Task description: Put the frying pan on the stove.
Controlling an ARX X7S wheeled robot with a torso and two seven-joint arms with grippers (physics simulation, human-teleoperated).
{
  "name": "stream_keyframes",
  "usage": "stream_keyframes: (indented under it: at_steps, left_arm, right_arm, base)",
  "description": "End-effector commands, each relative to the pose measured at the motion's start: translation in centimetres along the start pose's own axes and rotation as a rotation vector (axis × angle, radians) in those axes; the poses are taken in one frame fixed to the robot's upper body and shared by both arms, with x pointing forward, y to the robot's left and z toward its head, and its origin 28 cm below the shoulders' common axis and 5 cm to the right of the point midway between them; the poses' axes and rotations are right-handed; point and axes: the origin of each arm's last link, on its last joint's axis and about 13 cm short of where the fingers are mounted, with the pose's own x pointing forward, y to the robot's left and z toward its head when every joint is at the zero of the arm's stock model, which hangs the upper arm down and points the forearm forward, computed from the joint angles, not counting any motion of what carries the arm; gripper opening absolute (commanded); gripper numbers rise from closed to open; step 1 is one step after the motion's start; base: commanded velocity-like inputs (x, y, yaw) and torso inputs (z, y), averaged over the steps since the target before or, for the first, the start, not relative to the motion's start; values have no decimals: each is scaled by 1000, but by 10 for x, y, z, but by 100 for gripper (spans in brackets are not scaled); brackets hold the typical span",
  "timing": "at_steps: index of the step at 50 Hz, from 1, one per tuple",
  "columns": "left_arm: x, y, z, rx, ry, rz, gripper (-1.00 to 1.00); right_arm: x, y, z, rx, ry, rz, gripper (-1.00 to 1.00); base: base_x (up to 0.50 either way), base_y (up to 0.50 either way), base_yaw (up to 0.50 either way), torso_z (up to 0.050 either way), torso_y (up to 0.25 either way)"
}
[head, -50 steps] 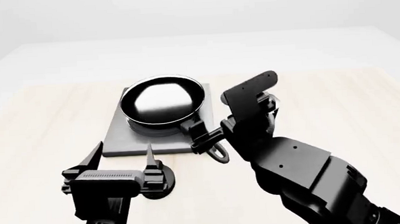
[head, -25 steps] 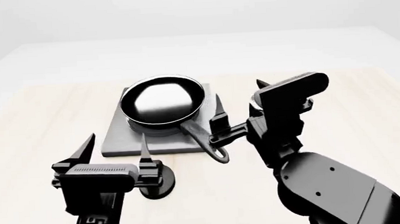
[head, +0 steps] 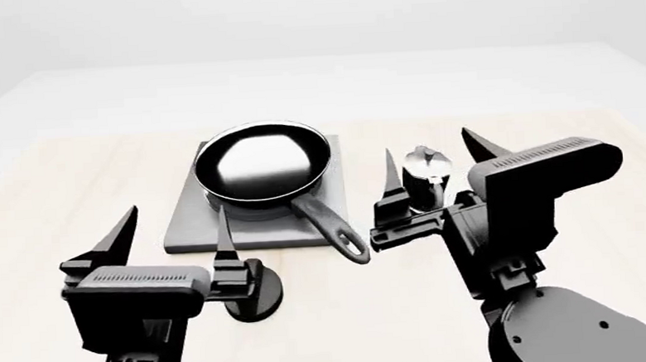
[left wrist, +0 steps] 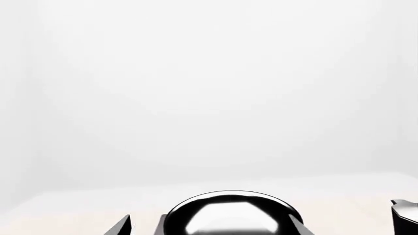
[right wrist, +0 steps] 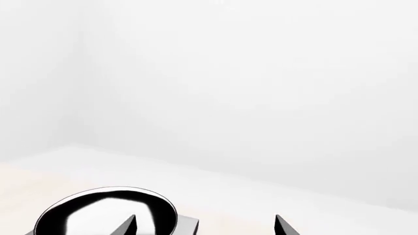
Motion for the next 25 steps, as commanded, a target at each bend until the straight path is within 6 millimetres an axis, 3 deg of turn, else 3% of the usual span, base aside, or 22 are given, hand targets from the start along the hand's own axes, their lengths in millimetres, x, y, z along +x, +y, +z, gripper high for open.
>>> stream_keyframes:
  at_steps: [1, 25]
  left_arm:
    - [-4, 1, 10, 2, -29, 1, 100]
    - [-16, 2, 30, 5, -87, 0, 100]
  right_arm:
    - [-16, -2, 6, -4, -36, -24, 100]
    - [-36, -3, 22, -9, -127, -87, 100]
  base:
    - [0, 0, 0, 0, 0]
    - [0, 0, 0, 0, 0]
